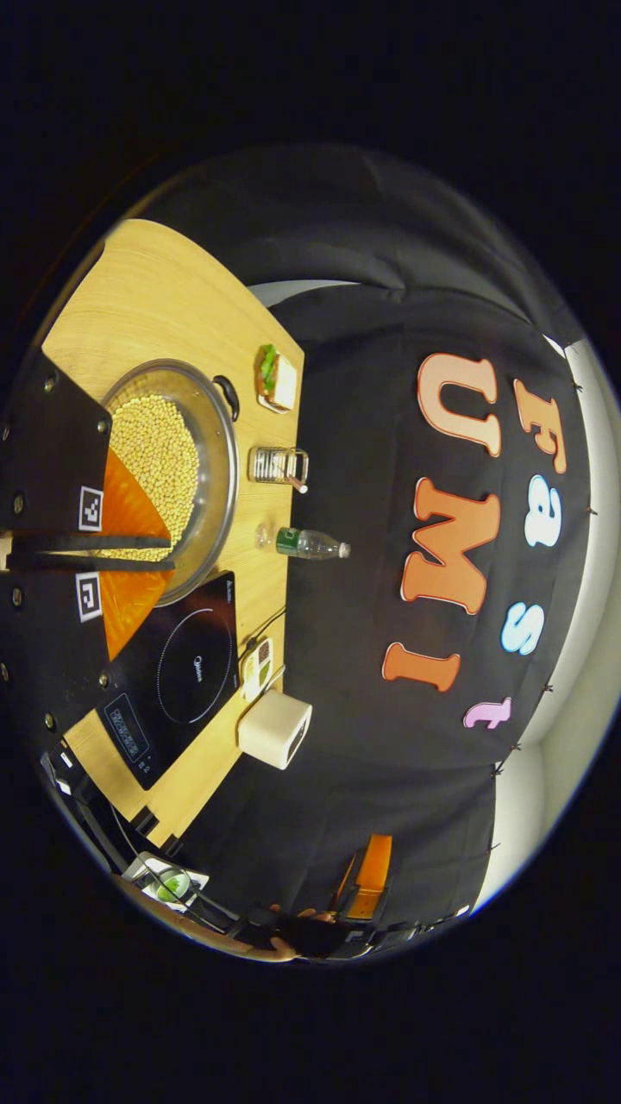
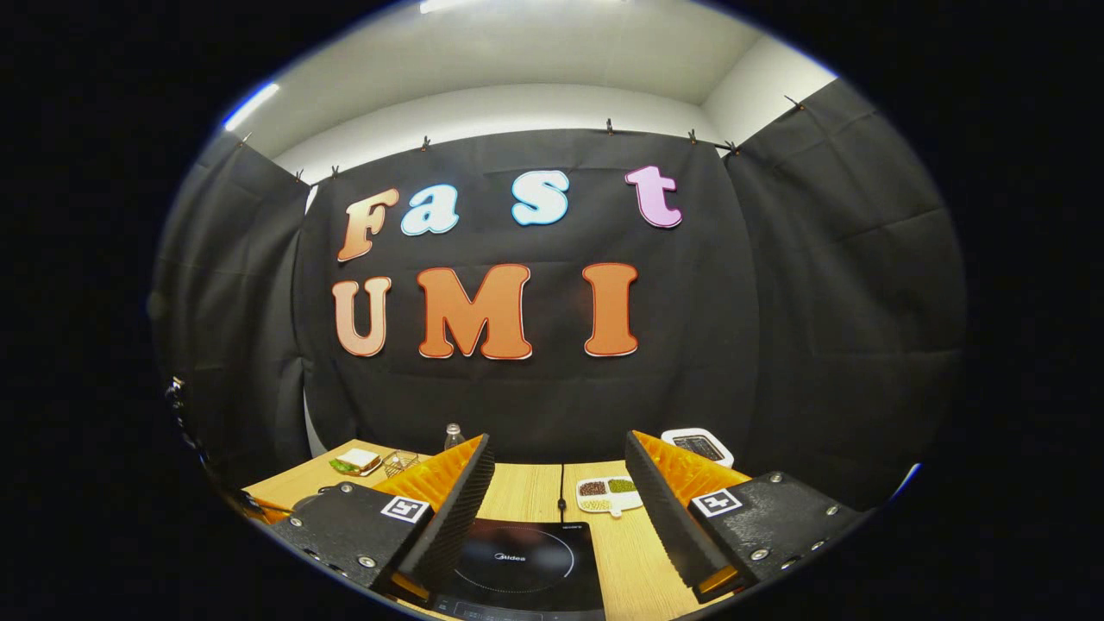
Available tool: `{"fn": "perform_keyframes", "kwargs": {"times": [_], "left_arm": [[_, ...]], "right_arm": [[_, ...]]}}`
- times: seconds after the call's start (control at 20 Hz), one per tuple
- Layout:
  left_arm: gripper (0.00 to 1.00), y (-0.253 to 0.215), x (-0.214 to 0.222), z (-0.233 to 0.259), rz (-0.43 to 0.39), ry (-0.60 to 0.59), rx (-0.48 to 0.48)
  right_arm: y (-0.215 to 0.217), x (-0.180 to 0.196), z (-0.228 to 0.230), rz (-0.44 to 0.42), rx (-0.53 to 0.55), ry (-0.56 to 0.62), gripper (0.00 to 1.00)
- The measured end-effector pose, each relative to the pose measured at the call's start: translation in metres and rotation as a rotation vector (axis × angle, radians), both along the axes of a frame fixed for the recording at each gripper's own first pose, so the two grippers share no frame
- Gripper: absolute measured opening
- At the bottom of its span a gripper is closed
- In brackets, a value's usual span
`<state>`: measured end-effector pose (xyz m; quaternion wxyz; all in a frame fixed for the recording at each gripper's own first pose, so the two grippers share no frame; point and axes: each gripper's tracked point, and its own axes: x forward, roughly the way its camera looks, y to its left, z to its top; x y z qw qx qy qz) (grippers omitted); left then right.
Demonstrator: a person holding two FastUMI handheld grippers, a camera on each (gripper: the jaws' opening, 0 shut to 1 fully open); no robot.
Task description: First push the handle of the pot to place it horizontally, then grasp the pot with both hands and set it on the induction cooktop.
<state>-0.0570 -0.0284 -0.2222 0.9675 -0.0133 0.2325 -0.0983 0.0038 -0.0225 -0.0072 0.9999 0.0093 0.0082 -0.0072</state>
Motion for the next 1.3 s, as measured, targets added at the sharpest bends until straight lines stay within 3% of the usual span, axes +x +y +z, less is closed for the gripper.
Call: {"fn": "perform_keyframes", "kwargs": {"times": [0.1, 0.15, 0.2, 0.25, 0.4, 0.45, 0.5, 0.6, 0.65, 0.7, 0.8, 0.85, 0.9, 0.95, 1.05, 1.1, 1.25, 1.3], "left_arm": [[0.02, -0.004, -0.012, -0.02, -0.006, 0.047, -0.001], [0.02, -0.006, -0.018, -0.031, -0.007, 0.07, 0.0], [0.02, -0.008, -0.021, -0.04, -0.008, 0.09, 0.001], [0.02, -0.009, -0.026, -0.05, -0.009, 0.112, 0.001], [0.02, -0.013, -0.041, -0.074, -0.012, 0.179, -0.006], [0.02, -0.014, -0.044, -0.08, -0.013, 0.194, -0.006], [0.02, -0.016, -0.047, -0.084, -0.018, 0.203, -0.005], [0.02, -0.017, -0.05, -0.095, -0.02, 0.22, 0.004], [0.02, -0.017, -0.05, -0.099, -0.018, 0.229, 0.007], [0.02, -0.017, -0.051, -0.104, -0.015, 0.237, 0.01], [0.02, -0.016, -0.052, -0.11, -0.009, 0.249, 0.022], [0.02, -0.015, -0.051, -0.112, -0.007, 0.251, 0.028], [0.02, -0.016, -0.051, -0.115, -0.009, 0.253, 0.03], [0.02, -0.018, -0.051, -0.116, -0.013, 0.256, 0.031], [0.02, -0.023, -0.05, -0.119, -0.027, 0.263, 0.035], [0.02, -0.026, -0.049, -0.12, -0.034, 0.265, 0.039], [0.02, -0.034, -0.045, -0.122, -0.053, 0.268, 0.051], [0.02, -0.036, -0.045, -0.124, -0.056, 0.272, 0.058]], "right_arm": [[0.0, 0.0, -0.003, 0.002, -0.001, 0.006, 0.95], [0.0, 0.001, -0.004, 0.002, -0.002, 0.009, 1.0], [0.0, 0.0, -0.006, 0.002, -0.003, 0.011, 0.95], [0.0, 0.001, -0.007, 0.003, -0.002, 0.015, 1.0], [-0.001, 0.001, -0.01, 0.003, 0.005, 0.02, 1.0], [-0.002, 0.002, -0.011, 0.001, 0.005, 0.022, 0.95], [-0.003, 0.002, -0.013, 0.0, 0.005, 0.024, 1.0], [-0.004, 0.003, -0.018, -0.001, 0.006, 0.032, 1.0], [-0.004, 0.004, -0.02, 0.0, 0.007, 0.036, 0.95], [-0.004, 0.005, -0.021, 0.001, 0.006, 0.041, 1.0], [-0.004, 0.006, -0.026, 0.001, 0.005, 0.05, 0.95], [-0.004, 0.006, -0.027, 0.001, 0.004, 0.053, 1.0], [-0.005, 0.008, -0.029, 0.0, 0.004, 0.055, 0.95], [-0.006, 0.008, -0.03, 0.0, 0.005, 0.057, 1.0], [-0.006, 0.01, -0.032, 0.001, 0.011, 0.061, 1.0], [-0.006, 0.011, -0.034, 0.001, 0.013, 0.063, 0.95], [-0.009, 0.014, -0.038, 0.001, 0.015, 0.07, 1.0], [-0.01, 0.013, -0.039, 0.001, 0.016, 0.072, 0.95]]}}
